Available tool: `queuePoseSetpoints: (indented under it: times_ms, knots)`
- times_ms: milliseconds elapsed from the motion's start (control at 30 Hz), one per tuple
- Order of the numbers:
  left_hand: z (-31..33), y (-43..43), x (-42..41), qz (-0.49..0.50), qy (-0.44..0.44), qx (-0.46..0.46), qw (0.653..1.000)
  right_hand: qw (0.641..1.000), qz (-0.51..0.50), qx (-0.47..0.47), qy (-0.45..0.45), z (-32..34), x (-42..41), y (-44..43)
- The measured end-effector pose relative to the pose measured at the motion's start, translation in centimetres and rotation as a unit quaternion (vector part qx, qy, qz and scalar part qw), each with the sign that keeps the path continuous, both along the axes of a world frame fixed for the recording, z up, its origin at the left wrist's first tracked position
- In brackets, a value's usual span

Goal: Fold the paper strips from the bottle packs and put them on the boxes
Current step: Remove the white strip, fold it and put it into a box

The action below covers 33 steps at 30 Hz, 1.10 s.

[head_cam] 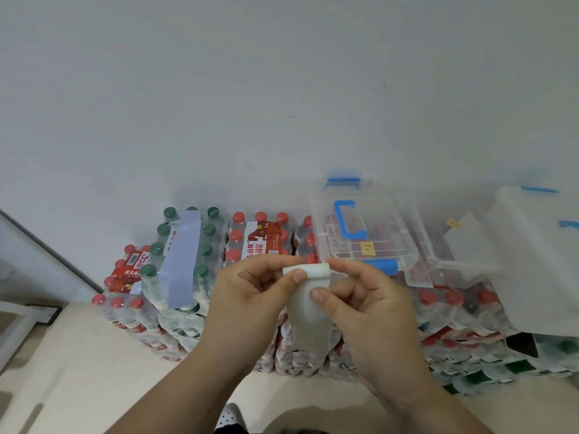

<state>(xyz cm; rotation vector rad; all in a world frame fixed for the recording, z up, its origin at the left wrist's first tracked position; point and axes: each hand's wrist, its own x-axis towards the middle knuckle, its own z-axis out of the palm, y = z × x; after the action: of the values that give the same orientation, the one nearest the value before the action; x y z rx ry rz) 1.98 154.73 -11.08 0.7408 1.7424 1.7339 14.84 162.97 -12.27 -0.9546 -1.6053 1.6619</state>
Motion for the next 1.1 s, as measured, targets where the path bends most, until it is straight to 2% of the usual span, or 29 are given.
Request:
queuePoseSetpoints:
  times_ms: [333, 633, 800, 1100]
  knots:
    - [-0.5, 0.1, -0.1, -0.002, -0.062, 0.024, 0.998, 1.000, 0.017, -0.005, -0.004, 0.3, 0.0, 0.4]
    - [-0.4, -0.1, 0.1, 0.008, 0.002, 0.008, 1.000, 0.999, 0.034, 0.026, -0.010, 0.4, 0.3, 0.5]
    - [-1.0, 0.0, 0.3, -0.001, 0.031, 0.013, 0.999, 1.000, 0.005, 0.006, 0.010, 0.1, 0.5, 0.4]
    - [-0.5, -0.1, 0.5, -0.053, -0.056, 0.042, 0.996, 0.999, -0.017, 0.011, 0.038, -0.2, 0.8, 0.5]
